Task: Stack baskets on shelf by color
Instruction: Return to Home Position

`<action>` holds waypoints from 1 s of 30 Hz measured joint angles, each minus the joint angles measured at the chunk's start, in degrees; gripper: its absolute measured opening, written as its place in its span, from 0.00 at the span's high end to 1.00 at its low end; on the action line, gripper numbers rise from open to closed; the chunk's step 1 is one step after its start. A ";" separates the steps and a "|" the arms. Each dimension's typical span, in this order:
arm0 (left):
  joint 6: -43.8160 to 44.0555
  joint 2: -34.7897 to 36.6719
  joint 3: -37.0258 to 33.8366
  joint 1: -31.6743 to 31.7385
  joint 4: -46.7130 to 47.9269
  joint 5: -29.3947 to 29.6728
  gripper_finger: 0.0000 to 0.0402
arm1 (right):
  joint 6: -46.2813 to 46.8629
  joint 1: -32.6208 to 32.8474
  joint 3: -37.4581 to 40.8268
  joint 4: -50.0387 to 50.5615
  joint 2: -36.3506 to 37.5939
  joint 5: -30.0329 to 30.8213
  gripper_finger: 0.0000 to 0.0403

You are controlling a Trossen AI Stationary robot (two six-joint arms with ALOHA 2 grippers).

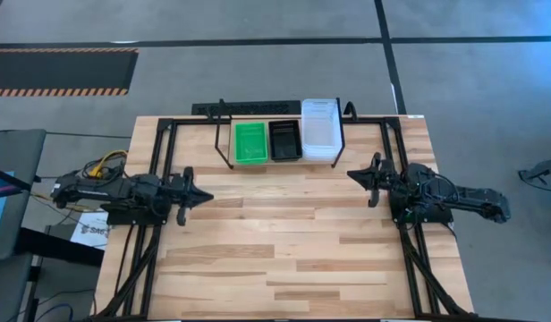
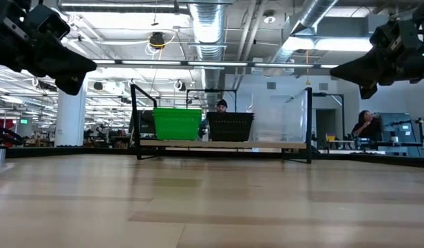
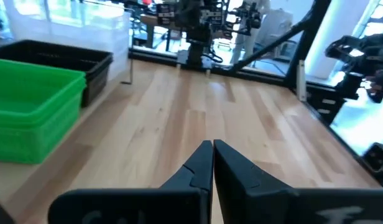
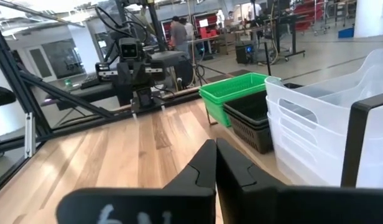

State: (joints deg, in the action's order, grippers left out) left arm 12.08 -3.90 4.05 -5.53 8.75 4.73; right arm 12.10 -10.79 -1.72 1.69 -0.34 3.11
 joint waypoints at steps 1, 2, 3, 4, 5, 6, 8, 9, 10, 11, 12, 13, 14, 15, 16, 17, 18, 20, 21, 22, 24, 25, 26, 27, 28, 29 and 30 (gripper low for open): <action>-0.43 -0.13 0.00 0.24 0.00 0.39 1.00 | -0.01 0.00 0.00 0.03 -0.01 0.00 0.95; -0.82 -0.21 0.00 0.43 0.02 0.80 1.00 | 0.00 0.01 0.00 0.06 -0.02 0.00 0.94; -1.13 -0.24 0.00 0.64 0.04 0.96 1.00 | -0.01 0.02 0.00 0.11 -0.01 0.00 0.94; -1.27 -0.22 0.00 0.85 0.04 1.01 1.00 | 0.00 0.02 0.00 0.16 -0.02 0.00 0.94; -1.31 -0.22 0.00 1.00 0.02 1.08 1.00 | -0.02 0.02 0.00 0.20 -0.02 -0.02 0.93; -1.24 -0.22 0.00 1.11 0.02 1.10 1.00 | -0.02 0.02 0.00 0.20 -0.02 -0.02 0.93; 0.39 -0.22 0.00 1.15 0.04 1.10 1.00 | -0.04 0.02 0.00 0.22 -0.02 -0.02 0.93; 0.78 -0.22 0.00 1.15 0.04 1.10 1.00 | -0.07 0.02 0.00 0.24 0.00 -0.02 0.93; 0.80 -0.22 0.00 1.15 0.04 1.09 1.00 | -0.11 0.02 0.00 0.22 -0.01 -0.02 0.93; 0.65 -0.22 0.00 1.15 0.04 1.06 1.00 | -0.11 0.02 0.00 0.22 0.00 -0.02 0.93; 0.63 -0.22 0.00 1.15 0.04 1.06 1.00 | -0.11 0.02 0.00 0.24 -0.01 -0.02 0.93; 0.70 -0.22 0.00 1.15 0.04 1.06 1.00 | -0.11 0.02 0.00 0.26 -0.02 -0.02 0.93; 0.99 -0.22 0.00 1.15 0.04 1.06 1.00 | -0.11 0.02 0.00 0.26 -0.02 -0.02 0.93; 1.01 -0.22 0.00 1.15 0.04 1.06 1.00 | -0.11 0.02 0.00 0.25 -0.02 -0.02 0.93; 0.98 -0.22 0.00 1.15 0.07 1.06 1.00 | -0.11 0.02 0.00 0.23 -0.02 -0.03 0.93; 0.90 -0.22 0.00 1.15 0.07 1.06 1.00 | -0.11 0.02 0.00 0.17 -0.01 -0.03 0.93; 0.87 -0.22 0.00 1.15 0.07 1.06 1.00 | -0.11 0.02 0.02 0.12 -0.01 -0.04 0.93; 1.02 -0.22 0.00 1.15 0.07 1.06 1.00 | -0.11 0.02 0.02 0.11 -0.02 -0.02 0.93; 1.05 -0.22 0.00 1.15 0.07 1.06 1.00 | -0.09 0.02 0.02 0.09 -0.02 -0.04 0.93; 1.02 -0.22 0.00 1.15 0.07 1.06 1.00 | -0.09 0.02 0.02 0.09 -0.02 -0.03 0.93; 0.94 -0.22 0.00 1.15 0.07 1.06 1.00 | -0.09 0.02 0.02 0.08 -0.02 -0.03 0.93; 0.96 -0.22 0.00 1.15 0.07 1.06 1.00 | -0.09 0.02 0.02 0.07 -0.01 -0.03 0.93; 1.04 -0.22 0.00 1.15 0.07 1.06 1.00 | -0.09 0.02 0.02 0.07 -0.01 -0.03 0.93; 1.05 -0.22 0.00 1.15 0.08 1.06 1.00 | -0.09 0.02 0.04 0.05 -0.02 -0.04 0.93; 1.03 -0.22 0.00 1.15 0.09 1.06 1.00 | -0.09 0.02 0.04 0.04 -0.02 -0.04 0.93; 0.98 -0.22 0.00 1.15 0.09 1.06 1.00 | -0.09 0.02 0.04 0.04 -0.02 -0.04 0.93; 0.96 -0.22 0.00 1.15 0.09 1.06 1.00 | -0.09 0.02 0.04 0.02 -0.02 -0.04 0.93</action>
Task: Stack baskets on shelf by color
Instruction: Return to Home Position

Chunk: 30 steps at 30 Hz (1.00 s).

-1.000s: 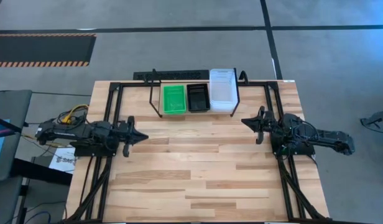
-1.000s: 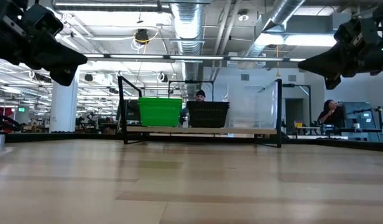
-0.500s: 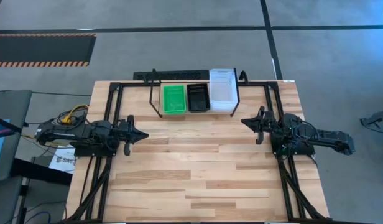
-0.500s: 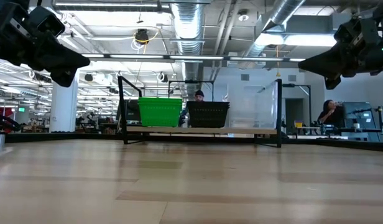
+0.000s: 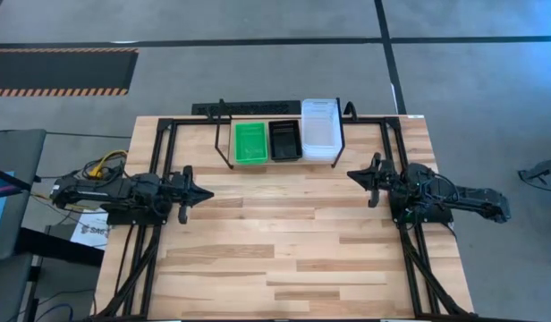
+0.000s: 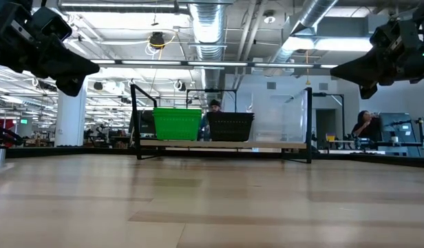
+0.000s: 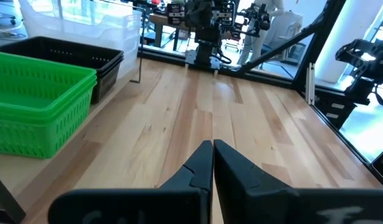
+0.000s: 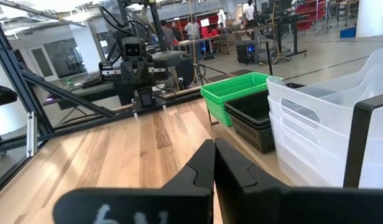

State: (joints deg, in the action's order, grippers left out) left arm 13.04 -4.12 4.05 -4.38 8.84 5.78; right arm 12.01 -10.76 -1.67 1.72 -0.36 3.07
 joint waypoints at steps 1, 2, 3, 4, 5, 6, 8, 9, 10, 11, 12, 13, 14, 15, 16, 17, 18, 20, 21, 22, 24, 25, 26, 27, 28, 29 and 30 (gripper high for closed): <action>0.03 0.00 0.00 0.00 0.00 0.00 1.00 | 0.00 0.00 0.00 0.00 0.00 0.00 0.93; 0.08 0.00 0.00 0.00 0.00 0.00 1.00 | 0.01 0.00 0.00 0.00 0.00 0.00 0.93; 0.09 0.00 0.00 0.00 0.00 0.00 1.00 | 0.02 0.00 0.00 0.00 0.00 0.00 0.93; 0.06 0.00 0.00 0.00 0.00 0.00 1.00 | 0.02 0.00 0.01 -0.02 0.00 -0.01 0.93; 0.04 0.00 0.00 0.00 0.00 0.00 1.00 | 0.02 0.00 0.02 -0.02 0.00 0.00 0.93; 0.00 0.00 0.00 0.00 0.00 0.00 1.00 | 0.02 0.00 0.02 -0.02 0.01 -0.01 0.93; 0.08 0.00 0.00 0.00 0.00 0.00 1.00 | 0.02 0.00 0.02 -0.04 0.00 -0.02 0.93; 0.08 0.00 0.00 0.00 0.00 0.00 1.00 | 0.02 0.00 0.02 -0.04 0.00 -0.02 0.93; 0.06 0.00 0.00 0.00 0.00 0.00 1.00 | 0.02 0.00 0.02 -0.02 0.00 -0.02 0.93; 0.04 0.00 0.00 0.00 0.00 0.00 1.00 | 0.02 0.00 0.02 -0.03 0.00 -0.02 0.93; 0.07 0.00 0.00 0.00 0.00 0.00 1.00 | 0.02 0.00 0.02 -0.02 0.00 -0.02 0.93; 0.07 0.00 0.00 0.00 0.00 0.00 1.00 | 0.02 0.00 0.02 -0.03 0.00 -0.02 0.93; 0.07 0.00 0.00 0.00 0.00 0.00 1.00 | 0.03 0.00 0.02 -0.04 0.00 -0.02 0.93; 0.07 0.00 0.00 0.00 0.00 0.00 1.00 | 0.02 0.00 0.02 -0.03 0.00 -0.02 0.93; 0.04 0.00 0.00 0.00 0.00 0.00 1.00 | 0.03 0.00 0.02 -0.04 0.00 -0.02 0.93; 0.00 0.00 0.00 0.00 0.00 0.00 1.00 | 0.04 0.00 0.02 -0.02 0.00 -0.02 0.93; 0.01 0.00 0.00 0.00 0.00 0.00 1.00 | 0.03 0.00 0.02 -0.04 0.00 -0.02 0.93; 0.08 0.01 -0.01 0.00 0.00 0.00 1.00 | 0.04 0.00 0.02 -0.04 0.00 -0.03 0.93; 0.07 0.00 0.00 -0.07 0.00 0.03 1.00 | 0.04 0.00 0.02 -0.04 0.00 -0.03 0.93; 0.04 0.00 -0.02 -0.34 -0.02 0.08 1.00 | 0.04 0.00 0.02 -0.04 0.00 -0.04 0.93; -0.02 0.02 -0.02 -0.87 -0.02 0.05 1.00 | 0.04 0.00 0.04 -0.04 0.00 -0.04 0.93; 0.08 0.02 -0.02 -0.87 -0.02 -0.08 1.00 | 0.04 0.00 0.04 -0.04 0.01 -0.04 0.93; 0.09 0.02 -0.02 -0.85 -0.02 0.01 1.00 | 0.04 0.00 0.04 -0.04 0.00 -0.04 0.93; 0.07 0.02 -0.02 -0.85 -0.04 0.04 1.00 | 0.04 0.00 0.04 -0.04 0.00 -0.04 0.93; 0.06 0.02 -0.02 -0.85 -0.04 0.08 1.00 | 0.04 0.00 0.04 -0.04 0.00 -0.04 0.93; 0.07 0.02 -0.02 -0.85 -0.04 0.09 1.00 | 0.04 0.00 0.04 -0.04 0.00 -0.04 0.93; 0.07 0.02 -0.02 -0.85 -0.04 0.09 1.00 | 0.04 0.00 0.04 -0.04 0.00 -0.04 0.93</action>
